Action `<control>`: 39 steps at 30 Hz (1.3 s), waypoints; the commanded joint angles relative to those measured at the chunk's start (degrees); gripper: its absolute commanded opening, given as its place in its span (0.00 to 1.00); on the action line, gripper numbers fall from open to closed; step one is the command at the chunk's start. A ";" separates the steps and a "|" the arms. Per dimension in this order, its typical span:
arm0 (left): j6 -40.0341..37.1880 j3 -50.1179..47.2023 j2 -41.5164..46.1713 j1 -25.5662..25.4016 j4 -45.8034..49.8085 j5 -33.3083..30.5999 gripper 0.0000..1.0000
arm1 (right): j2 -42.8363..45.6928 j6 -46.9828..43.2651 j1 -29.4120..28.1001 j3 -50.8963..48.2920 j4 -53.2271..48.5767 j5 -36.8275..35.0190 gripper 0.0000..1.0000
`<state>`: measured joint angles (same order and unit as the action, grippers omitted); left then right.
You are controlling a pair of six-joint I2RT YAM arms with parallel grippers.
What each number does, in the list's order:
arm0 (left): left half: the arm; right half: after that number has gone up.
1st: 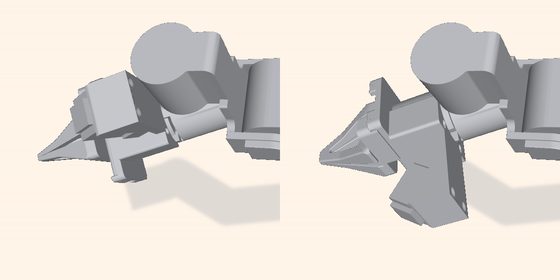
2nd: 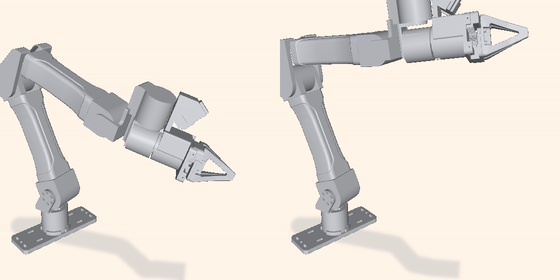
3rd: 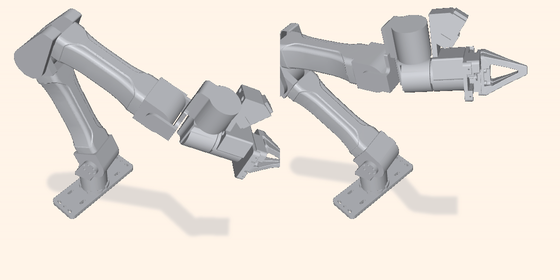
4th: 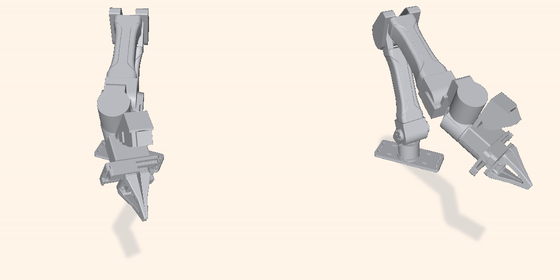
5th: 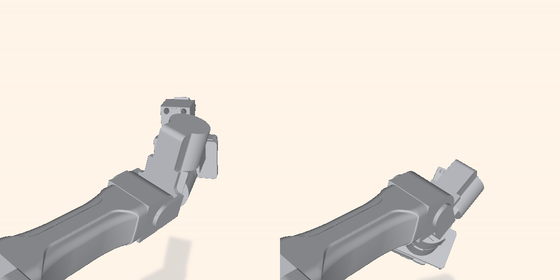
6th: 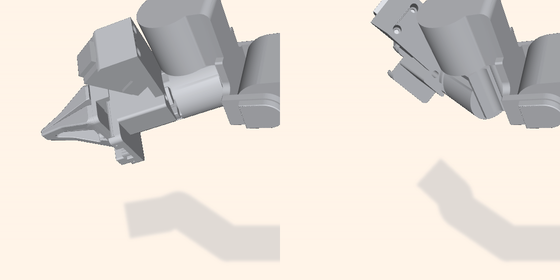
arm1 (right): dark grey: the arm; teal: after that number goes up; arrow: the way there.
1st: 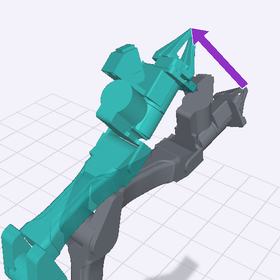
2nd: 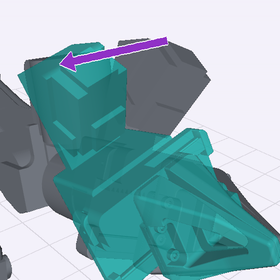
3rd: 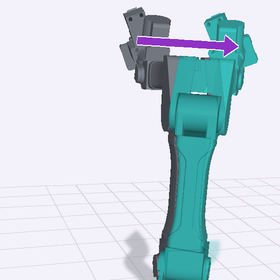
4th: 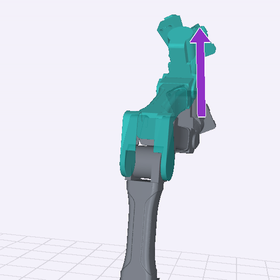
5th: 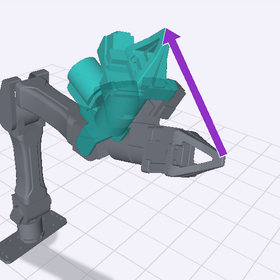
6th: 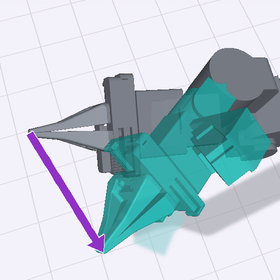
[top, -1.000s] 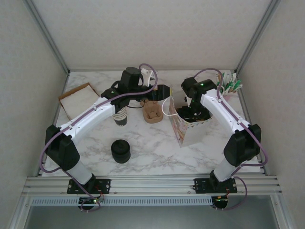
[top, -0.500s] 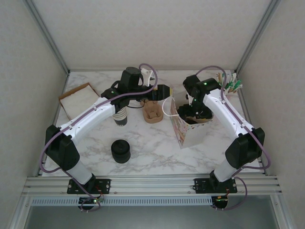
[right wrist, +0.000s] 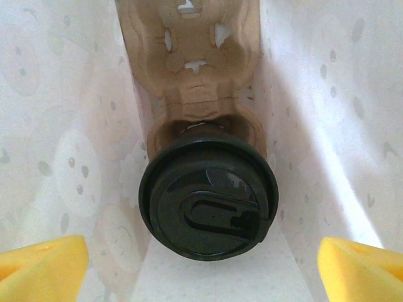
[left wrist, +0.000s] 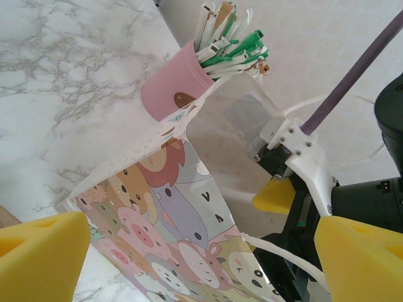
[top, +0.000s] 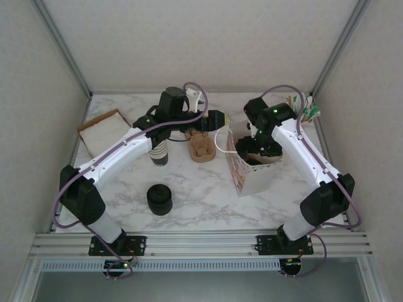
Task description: Pack the takeout coffee
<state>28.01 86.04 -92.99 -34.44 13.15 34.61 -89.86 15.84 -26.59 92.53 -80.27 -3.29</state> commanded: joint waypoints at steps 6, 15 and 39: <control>-0.84 1.72 1.22 -0.46 0.05 -1.50 0.93 | 3.64 0.67 -1.22 2.39 -1.11 -1.57 0.94; -0.41 1.16 2.00 -0.46 -0.89 -2.00 0.93 | 6.37 0.69 -1.64 3.30 0.00 -2.43 0.93; 0.33 0.00 4.23 -0.46 -3.00 -3.32 0.94 | 14.03 0.66 -2.05 2.08 4.16 -4.12 0.90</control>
<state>28.08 86.04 -90.45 -34.41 11.60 32.03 -77.38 15.84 -28.16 94.26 -76.75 -6.02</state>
